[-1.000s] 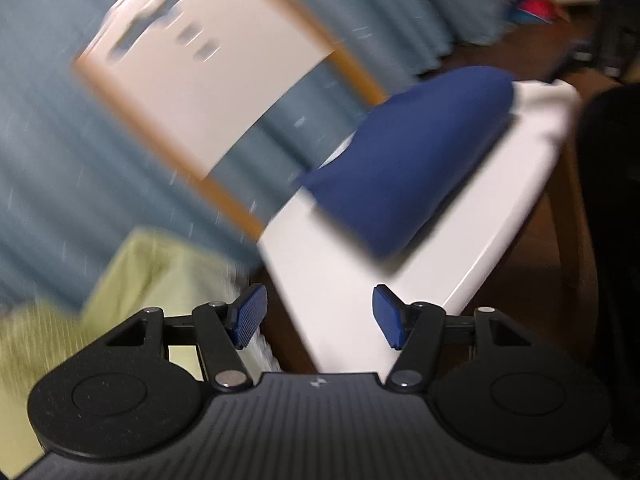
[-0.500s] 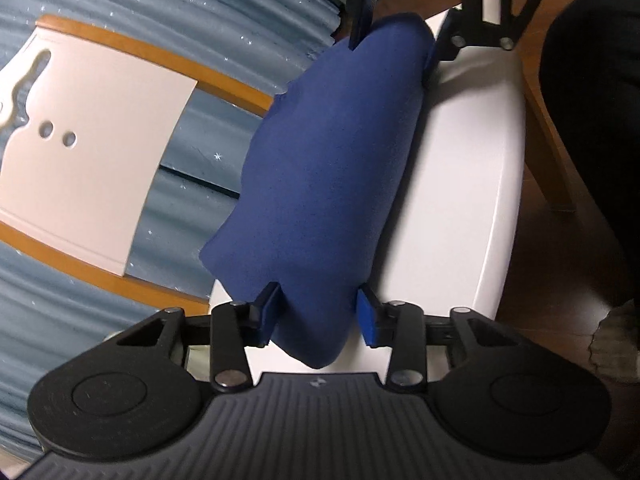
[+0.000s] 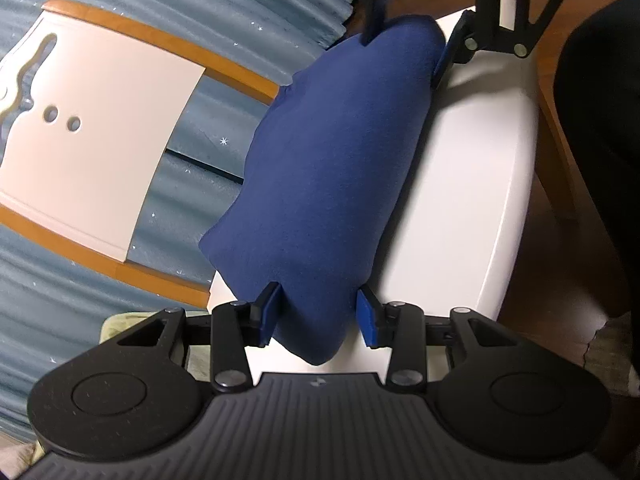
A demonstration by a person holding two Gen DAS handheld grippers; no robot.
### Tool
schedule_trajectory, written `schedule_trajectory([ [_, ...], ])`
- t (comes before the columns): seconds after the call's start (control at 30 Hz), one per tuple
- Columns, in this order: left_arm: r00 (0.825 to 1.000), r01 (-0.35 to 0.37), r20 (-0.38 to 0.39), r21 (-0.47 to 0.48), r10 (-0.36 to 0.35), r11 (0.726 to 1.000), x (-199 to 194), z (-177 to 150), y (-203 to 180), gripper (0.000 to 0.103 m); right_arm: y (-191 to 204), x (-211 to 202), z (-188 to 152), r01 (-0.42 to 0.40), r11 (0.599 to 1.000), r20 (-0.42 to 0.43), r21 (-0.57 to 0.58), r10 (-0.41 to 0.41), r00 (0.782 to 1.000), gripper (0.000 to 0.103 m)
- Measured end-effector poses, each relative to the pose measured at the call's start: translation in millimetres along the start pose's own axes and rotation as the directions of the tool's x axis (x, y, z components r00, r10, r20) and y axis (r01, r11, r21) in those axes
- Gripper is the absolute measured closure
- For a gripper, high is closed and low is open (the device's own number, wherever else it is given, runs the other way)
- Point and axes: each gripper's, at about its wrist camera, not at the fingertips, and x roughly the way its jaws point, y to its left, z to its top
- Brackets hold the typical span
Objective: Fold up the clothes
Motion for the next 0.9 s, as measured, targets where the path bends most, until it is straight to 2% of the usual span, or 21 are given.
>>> schedule_trajectory([
  [0.07,1.0,0.003,-0.002,-0.049,-0.003,0.999,-7,-1,4,0.053,0,-4,-1,0.01,1.0,-0.001,-0.012,-0.01,1.0,0.049],
  [0.17,1.0,0.003,0.002,-0.196,-0.003,0.981,-20,-4,17,0.045,-5,-20,0,0.019,0.999,0.026,0.038,-0.02,0.999,0.045],
  [0.2,1.0,0.006,0.002,-0.261,-0.006,0.965,-26,-6,21,0.043,-7,-26,0,0.022,0.998,0.034,0.061,-0.024,0.999,0.041],
  [0.27,1.0,0.015,-0.006,-0.377,-0.019,0.926,-37,-10,27,0.042,-13,-44,-5,0.028,0.984,0.057,0.177,-0.039,0.998,0.031],
  [0.37,0.999,0.035,-0.015,-0.531,-0.051,0.847,-50,-14,32,0.034,-19,-60,-13,0.029,0.939,0.077,0.343,-0.059,0.995,0.022],
  [0.43,0.997,0.046,-0.023,-0.596,-0.074,0.802,-54,-16,32,0.027,-15,-72,-18,0.027,0.905,0.092,0.424,-0.072,0.993,0.015],
  [0.5,0.996,0.047,-0.033,-0.632,-0.087,0.774,-57,-15,31,0.027,-10,-82,-22,0.022,0.876,0.103,0.481,-0.082,0.991,0.013],
  [0.6,0.995,0.037,-0.044,-0.657,-0.088,0.753,-63,-15,29,0.025,-2,-90,-27,0.006,0.86,0.106,0.51,-0.07,0.992,0.011],
  [0.9,0.996,0.031,-0.043,-0.656,-0.078,0.754,-80,-12,17,0.024,0,-108,-34,0.006,0.846,0.092,0.533,-0.065,0.994,0.004],
])
